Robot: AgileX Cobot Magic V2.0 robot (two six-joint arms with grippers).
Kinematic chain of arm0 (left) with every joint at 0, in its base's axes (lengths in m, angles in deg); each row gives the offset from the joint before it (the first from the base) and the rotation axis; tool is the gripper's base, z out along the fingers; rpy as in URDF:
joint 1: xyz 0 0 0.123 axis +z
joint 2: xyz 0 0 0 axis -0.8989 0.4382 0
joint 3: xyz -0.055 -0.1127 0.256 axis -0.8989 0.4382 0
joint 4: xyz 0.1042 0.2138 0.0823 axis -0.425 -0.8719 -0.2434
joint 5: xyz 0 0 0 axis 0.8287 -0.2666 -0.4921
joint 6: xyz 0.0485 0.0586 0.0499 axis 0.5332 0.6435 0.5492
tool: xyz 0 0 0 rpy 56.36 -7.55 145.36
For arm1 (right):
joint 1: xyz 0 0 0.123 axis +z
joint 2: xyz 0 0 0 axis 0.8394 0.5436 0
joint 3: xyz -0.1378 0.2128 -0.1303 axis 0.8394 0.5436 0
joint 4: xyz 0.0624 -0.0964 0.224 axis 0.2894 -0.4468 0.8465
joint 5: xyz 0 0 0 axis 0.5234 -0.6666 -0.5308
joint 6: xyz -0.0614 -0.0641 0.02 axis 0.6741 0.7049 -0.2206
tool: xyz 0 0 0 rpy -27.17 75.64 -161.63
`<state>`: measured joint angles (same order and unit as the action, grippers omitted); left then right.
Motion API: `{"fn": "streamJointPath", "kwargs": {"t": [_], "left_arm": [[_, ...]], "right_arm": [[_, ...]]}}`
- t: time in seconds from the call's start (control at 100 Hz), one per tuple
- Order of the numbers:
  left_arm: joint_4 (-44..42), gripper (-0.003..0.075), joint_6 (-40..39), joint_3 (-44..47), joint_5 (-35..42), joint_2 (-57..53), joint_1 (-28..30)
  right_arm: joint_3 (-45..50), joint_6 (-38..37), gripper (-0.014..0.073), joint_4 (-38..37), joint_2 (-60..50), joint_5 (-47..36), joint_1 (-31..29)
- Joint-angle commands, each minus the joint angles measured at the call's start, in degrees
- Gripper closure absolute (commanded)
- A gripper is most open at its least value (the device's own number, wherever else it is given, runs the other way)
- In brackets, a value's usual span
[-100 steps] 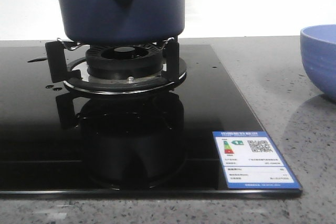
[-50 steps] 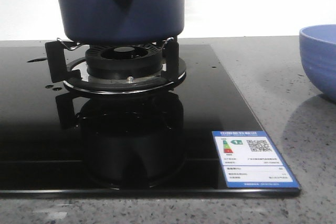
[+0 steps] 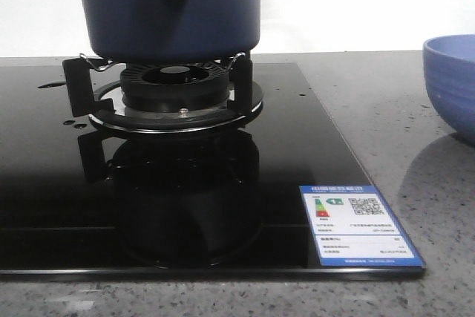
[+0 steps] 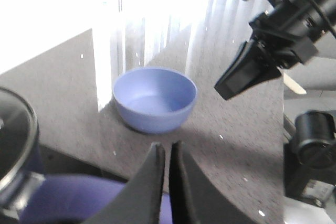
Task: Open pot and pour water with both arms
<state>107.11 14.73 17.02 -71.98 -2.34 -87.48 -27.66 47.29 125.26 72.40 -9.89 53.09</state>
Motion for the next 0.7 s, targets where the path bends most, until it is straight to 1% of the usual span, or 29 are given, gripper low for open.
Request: {"fn": "streamJointPath", "kwargs": {"t": [0.0,0.03,0.07,0.08,0.1,0.15,0.17,0.2,0.22,0.27,0.35,0.44,0.51,0.58,0.69], "left_arm": [[7.11,0.0666,5.49,-3.31,0.47,2.36,-0.49],[7.11,0.0629,5.95,-3.89,0.47,3.39,-0.49],[7.11,0.0556,6.96,-4.68,0.62,4.26,-0.49],[7.11,0.0527,7.14,-4.81,0.91,4.57,-0.49],[7.11,0.0496,7.63,-5.17,1.13,4.94,-0.49],[7.35,0.0366,7.74,-5.91,3.39,5.71,-0.49],[7.36,0.0335,7.74,-6.20,4.17,5.86,-0.49],[7.36,0.0267,7.74,-6.46,6.51,5.94,-0.49],[7.36,0.0234,7.99,-6.47,8.01,5.94,-0.49],[7.75,0.0187,9.88,-6.56,10.95,5.94,-0.49],[7.75,0.0186,13.42,-6.56,13.94,5.94,-0.49],[7.75,0.0186,15.05,-6.56,15.90,6.37,-0.09],[8.03,0.0186,15.27,-6.56,15.90,6.93,1.63],[8.87,0.0186,15.27,-6.56,15.40,7.64,4.51],[12.84,0.0186,16.11,-6.56,12.31,9.47,10.52]], "right_arm": [[-1.99,4.34,0.0658,3.78,0.16,-5.66,0.19],[-1.99,4.48,0.0658,3.78,0.16,-6.41,0.19],[-1.99,4.64,0.0658,3.78,0.16,-6.80,0.19],[-1.99,4.78,0.0658,3.78,0.16,-6.92,0.19],[-1.99,5.41,0.0658,3.78,0.16,-7.08,0.19],[-1.99,6.63,0.0654,3.78,0.16,-7.51,0.19],[-1.99,6.76,0.0654,3.78,0.16,-7.73,0.19],[-1.99,6.91,0.0653,3.78,0.16,-7.98,0.19],[-1.99,6.91,0.0653,3.78,0.16,-8.28,0.19],[-1.99,6.91,0.0653,3.78,0.16,-8.85,0.19],[-1.99,6.91,0.0653,3.78,0.16,-9.68,0.19],[-1.99,6.91,0.0648,3.88,0.16,-10.09,0.19],[-1.99,6.91,0.0602,3.88,0.16,-10.14,0.19],[-1.99,6.91,0.0505,3.88,0.16,-10.38,0.19],[-1.99,6.91,0.0274,3.88,0.16,-10.92,0.19]]}}
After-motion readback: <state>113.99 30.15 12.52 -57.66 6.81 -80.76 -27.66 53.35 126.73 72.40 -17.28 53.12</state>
